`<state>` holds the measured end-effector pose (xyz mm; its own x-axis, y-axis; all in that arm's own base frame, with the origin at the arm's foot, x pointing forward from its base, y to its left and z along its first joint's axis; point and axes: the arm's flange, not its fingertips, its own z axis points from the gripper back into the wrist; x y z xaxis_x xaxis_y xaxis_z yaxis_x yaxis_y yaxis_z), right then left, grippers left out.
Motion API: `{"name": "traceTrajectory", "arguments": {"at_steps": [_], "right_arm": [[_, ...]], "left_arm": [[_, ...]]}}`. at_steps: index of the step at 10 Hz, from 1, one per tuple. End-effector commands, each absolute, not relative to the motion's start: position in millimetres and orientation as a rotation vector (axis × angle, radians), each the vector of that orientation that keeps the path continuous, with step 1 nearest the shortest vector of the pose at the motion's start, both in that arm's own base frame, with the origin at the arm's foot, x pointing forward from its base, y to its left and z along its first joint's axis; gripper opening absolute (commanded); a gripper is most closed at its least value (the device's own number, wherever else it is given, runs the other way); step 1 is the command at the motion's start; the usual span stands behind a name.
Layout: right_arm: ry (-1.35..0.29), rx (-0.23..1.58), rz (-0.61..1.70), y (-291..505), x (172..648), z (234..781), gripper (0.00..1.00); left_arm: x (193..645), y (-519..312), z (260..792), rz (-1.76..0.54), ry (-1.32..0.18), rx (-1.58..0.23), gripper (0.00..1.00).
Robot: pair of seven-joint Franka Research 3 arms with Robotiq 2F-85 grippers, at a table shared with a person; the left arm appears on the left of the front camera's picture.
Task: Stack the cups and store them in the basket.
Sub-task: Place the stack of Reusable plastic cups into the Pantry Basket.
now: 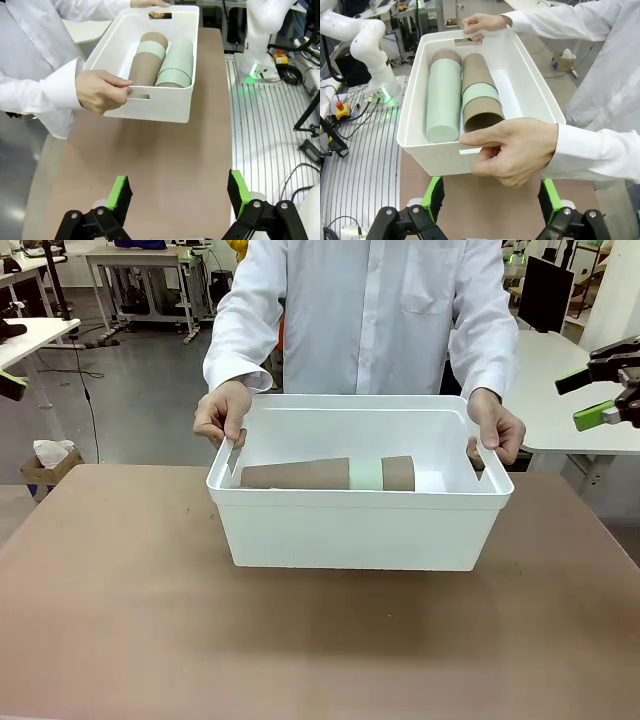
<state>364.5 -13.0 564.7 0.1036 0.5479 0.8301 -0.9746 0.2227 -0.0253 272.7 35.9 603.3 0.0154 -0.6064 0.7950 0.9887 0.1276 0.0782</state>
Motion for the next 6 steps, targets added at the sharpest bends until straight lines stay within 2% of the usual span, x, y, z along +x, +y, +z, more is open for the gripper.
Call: {"name": "traceTrajectory", "arguments": {"at_steps": [1,6], "right_arm": [[-0.862,0.655,1.235,-10.6,363.2,564.5,1.00],[-0.862,0.655,1.235,-10.6,363.2,564.5,1.00]], "left_arm": [[273.0,30.4,607.0,-1.359,-0.797,-0.625,1.00],[273.0,30.4,607.0,-1.359,-0.797,-0.625,1.00]]}}
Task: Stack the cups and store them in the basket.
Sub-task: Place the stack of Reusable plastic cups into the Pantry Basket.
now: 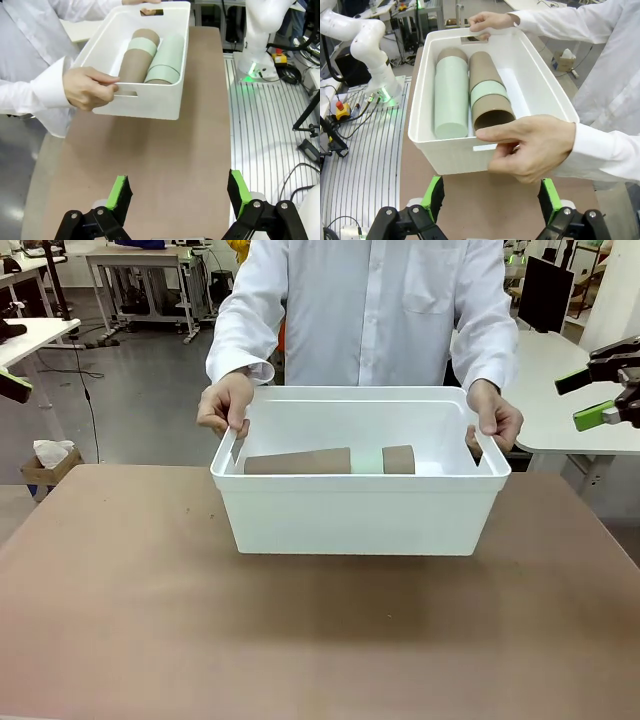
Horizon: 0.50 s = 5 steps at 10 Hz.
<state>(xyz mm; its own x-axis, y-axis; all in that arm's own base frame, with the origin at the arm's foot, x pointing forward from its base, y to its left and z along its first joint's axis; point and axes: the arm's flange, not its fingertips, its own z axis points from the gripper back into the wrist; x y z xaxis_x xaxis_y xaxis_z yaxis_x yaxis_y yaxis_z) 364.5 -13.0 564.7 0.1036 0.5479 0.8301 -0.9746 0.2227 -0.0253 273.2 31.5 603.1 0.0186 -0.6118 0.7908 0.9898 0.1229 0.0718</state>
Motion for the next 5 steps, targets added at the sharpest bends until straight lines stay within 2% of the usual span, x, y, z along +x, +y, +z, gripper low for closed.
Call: {"name": "traceTrajectory", "arguments": {"at_steps": [1,5], "right_arm": [[-0.862,0.655,1.235,-10.6,363.2,564.5,1.00],[-0.862,0.655,1.235,-10.6,363.2,564.5,1.00]], "left_arm": [[273.0,30.4,607.0,-1.359,-0.797,-0.625,1.00],[273.0,30.4,607.0,-1.359,-0.797,-0.625,1.00]]}}
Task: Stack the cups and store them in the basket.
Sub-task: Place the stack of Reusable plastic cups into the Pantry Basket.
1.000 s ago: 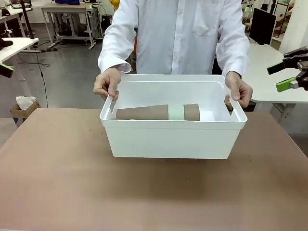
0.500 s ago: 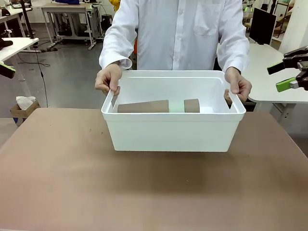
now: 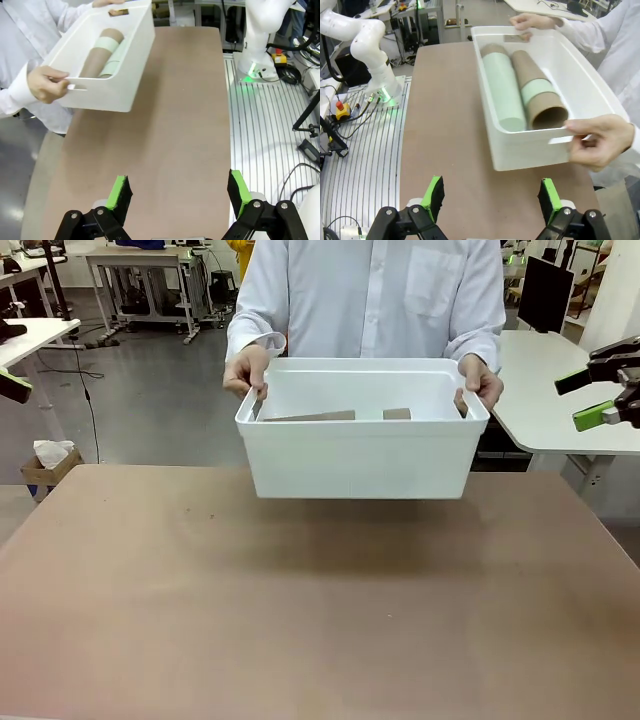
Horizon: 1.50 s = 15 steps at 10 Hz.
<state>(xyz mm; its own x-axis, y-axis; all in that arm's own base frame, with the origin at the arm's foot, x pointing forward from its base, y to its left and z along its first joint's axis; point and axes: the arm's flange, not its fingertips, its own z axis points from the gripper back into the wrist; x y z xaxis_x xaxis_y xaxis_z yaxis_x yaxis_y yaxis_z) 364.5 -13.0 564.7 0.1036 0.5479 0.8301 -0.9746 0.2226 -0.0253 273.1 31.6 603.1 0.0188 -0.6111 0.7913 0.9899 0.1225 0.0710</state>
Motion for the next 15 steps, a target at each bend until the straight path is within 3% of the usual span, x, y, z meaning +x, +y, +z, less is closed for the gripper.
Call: {"name": "traceTrajectory", "arguments": {"at_steps": [1,15], "right_arm": [[-0.862,0.655,1.235,-10.6,363.2,564.5,1.00],[-0.862,0.655,1.235,-10.6,363.2,564.5,1.00]], "left_arm": [[273.0,30.4,607.0,-1.359,-0.797,-0.625,1.00],[273.0,30.4,607.0,-1.359,-0.797,-0.625,1.00]]}}
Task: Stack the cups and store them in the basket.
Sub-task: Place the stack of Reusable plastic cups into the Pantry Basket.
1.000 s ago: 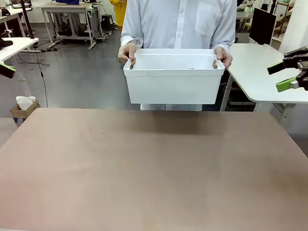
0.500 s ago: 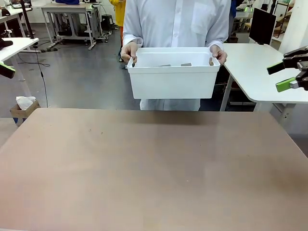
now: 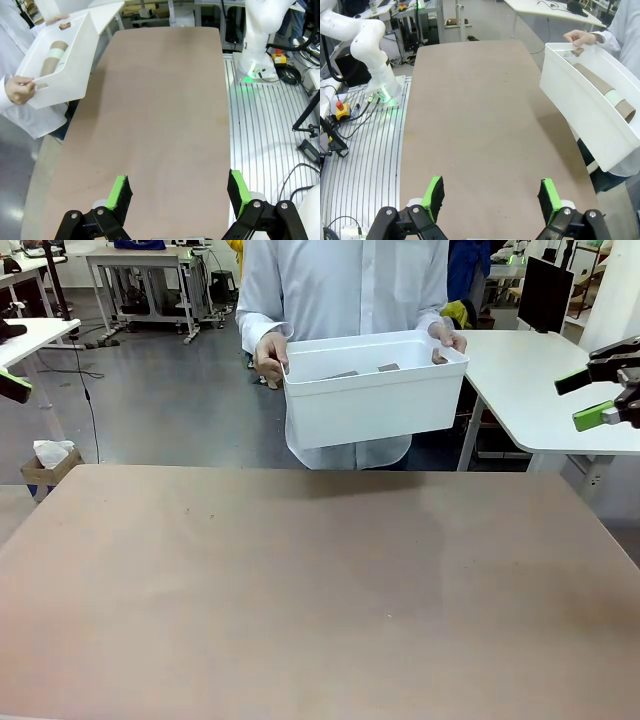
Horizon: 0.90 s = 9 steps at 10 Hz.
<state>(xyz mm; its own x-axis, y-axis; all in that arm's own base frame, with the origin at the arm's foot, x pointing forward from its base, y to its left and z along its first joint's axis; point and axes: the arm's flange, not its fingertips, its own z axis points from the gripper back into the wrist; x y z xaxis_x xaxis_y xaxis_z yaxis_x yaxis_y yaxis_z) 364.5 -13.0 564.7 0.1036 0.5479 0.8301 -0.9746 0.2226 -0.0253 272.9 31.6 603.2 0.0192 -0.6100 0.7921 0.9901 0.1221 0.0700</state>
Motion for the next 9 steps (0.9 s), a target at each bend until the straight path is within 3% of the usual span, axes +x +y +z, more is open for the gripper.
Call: {"name": "traceTrajectory", "arguments": {"at_steps": [1,9], "right_arm": [[-0.862,0.655,1.235,-10.6,363.2,564.5,1.00],[-0.862,0.655,1.235,-10.6,363.2,564.5,1.00]], "left_arm": [[273.0,30.4,607.0,-1.359,-0.797,-0.625,1.00],[273.0,30.4,607.0,-1.359,-0.797,-0.625,1.00]]}}
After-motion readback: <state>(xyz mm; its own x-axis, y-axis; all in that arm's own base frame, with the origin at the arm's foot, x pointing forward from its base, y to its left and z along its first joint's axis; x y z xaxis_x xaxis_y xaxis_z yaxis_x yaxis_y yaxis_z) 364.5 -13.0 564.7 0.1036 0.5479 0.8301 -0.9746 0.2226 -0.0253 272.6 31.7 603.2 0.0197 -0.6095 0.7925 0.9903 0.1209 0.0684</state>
